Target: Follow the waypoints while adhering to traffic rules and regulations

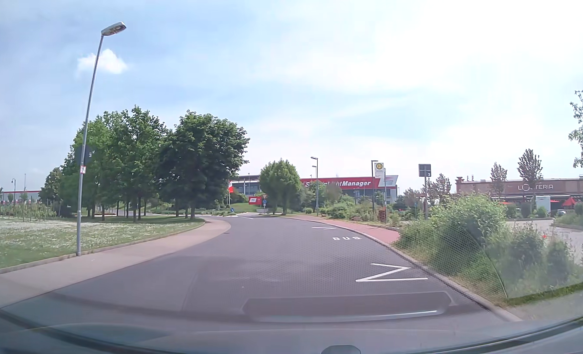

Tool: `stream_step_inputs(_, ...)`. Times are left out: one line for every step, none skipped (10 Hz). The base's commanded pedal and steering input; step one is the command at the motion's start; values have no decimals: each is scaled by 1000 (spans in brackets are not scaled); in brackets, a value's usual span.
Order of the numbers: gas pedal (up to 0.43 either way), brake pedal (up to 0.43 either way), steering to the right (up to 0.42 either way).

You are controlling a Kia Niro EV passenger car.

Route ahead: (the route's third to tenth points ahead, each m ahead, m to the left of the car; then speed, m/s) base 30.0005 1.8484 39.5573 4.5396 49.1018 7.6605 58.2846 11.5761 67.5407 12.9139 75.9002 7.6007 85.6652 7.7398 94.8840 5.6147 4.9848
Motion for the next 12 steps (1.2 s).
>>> stream_step_inputs(319,0,47)
stream_step_inputs(319,0,31)
stream_step_inputs(319,0,12)
stream_step_inputs(319,0,-8)
stream_step_inputs(319,0,-18)
stream_step_inputs(319,0,-23)
stream_step_inputs(319,0,-23)
stream_step_inputs(319,0,-20)
stream_step_inputs(319,0,-16)
stream_step_inputs(319,0,-10)
stream_step_inputs(319,0,-4)
stream_step_inputs(319,0,-2)
